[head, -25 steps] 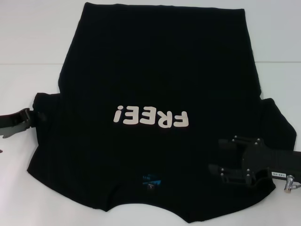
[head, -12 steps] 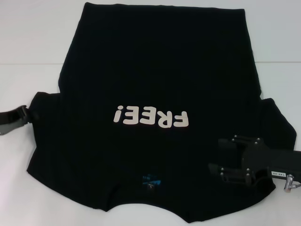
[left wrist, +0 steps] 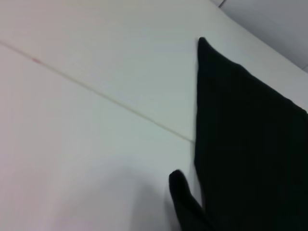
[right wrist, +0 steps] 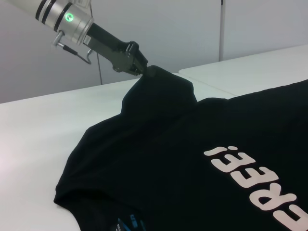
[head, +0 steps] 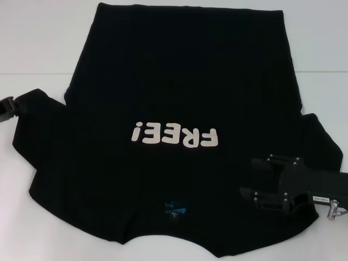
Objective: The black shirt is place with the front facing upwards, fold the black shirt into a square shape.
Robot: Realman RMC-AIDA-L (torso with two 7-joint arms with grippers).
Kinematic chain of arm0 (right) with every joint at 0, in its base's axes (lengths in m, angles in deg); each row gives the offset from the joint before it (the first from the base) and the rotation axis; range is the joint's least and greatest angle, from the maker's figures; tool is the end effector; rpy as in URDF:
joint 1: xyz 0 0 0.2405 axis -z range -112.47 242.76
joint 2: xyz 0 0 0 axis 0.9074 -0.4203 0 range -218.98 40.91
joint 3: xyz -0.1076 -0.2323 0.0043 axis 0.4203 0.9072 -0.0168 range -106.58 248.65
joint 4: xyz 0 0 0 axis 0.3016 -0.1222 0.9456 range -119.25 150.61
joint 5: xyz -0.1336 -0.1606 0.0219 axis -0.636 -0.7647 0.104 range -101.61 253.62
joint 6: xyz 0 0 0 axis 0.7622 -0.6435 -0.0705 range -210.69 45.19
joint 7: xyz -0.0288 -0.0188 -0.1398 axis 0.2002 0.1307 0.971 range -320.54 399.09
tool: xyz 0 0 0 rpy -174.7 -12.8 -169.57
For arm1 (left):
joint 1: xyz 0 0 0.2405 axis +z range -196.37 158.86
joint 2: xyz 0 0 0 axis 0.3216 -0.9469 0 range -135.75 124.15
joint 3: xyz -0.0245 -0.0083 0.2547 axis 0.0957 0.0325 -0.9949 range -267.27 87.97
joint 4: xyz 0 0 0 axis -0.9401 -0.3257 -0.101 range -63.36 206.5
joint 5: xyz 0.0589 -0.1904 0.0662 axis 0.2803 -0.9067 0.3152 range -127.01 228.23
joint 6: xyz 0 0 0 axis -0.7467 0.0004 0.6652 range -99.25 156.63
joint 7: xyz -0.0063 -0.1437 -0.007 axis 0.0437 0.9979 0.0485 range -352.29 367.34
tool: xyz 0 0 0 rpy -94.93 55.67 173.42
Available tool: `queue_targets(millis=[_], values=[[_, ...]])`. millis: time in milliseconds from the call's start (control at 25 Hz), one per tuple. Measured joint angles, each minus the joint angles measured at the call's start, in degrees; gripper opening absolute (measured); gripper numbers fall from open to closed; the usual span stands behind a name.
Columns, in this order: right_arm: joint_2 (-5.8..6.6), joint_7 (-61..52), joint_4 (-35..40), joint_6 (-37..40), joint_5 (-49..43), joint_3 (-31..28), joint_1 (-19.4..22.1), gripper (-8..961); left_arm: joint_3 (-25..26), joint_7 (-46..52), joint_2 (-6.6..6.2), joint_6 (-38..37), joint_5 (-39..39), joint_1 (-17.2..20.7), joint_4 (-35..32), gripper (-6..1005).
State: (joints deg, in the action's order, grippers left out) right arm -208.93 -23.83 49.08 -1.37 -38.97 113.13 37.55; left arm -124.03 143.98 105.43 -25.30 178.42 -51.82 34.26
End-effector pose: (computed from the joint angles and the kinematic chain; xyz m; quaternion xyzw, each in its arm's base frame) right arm 0.2895 0.3178 -0.0252 -0.9561 0.1428 0.1859 0.1760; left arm -0.3526 0.4023 0.0924 -0.6528 -0.6292 -0.2007 0.3711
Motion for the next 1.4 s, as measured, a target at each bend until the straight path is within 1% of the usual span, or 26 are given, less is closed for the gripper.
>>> queue_targets(millis=[400,640,880,1000,1080,1320,1400], values=[[-0.07,0.0,-0.09,0.01,0.12,0.0,-0.01,802,-0.24,-0.03,-1.08,-0.02,0.0,-1.61,-0.84,36],[-0.07,0.0,-0.09,0.01,0.13,0.0,0.0,802,-0.2,0.33,-1.12,-1.3,-0.01,-1.89,-0.85,38],[-0.13,-0.07,-0.09,0.1,0.13,0.01,-0.01,802,-0.17,2.72,-1.06,-6.32,-0.21,-3.23,-0.95,40],[-0.16,-0.09,-0.09,0.16,0.13,0.0,0.0,801,-0.16,3.64,-0.77,-9.44,-0.43,-4.44,-1.0,42],[-0.16,-0.2,-0.13,0.16,0.12,0.0,0.0,801,-0.15,4.02,-0.36,-10.56,-0.48,-5.12,-1.01,42],[-0.16,-0.35,-0.18,0.18,0.04,0.0,0.0,801,0.38,4.38,1.64,-12.26,-2.04,-6.06,-0.37,45],[-0.16,-0.35,-0.18,0.18,0.04,0.0,0.04,801,0.48,4.08,2.6,-12.47,-3.54,-5.98,0.05,45]])
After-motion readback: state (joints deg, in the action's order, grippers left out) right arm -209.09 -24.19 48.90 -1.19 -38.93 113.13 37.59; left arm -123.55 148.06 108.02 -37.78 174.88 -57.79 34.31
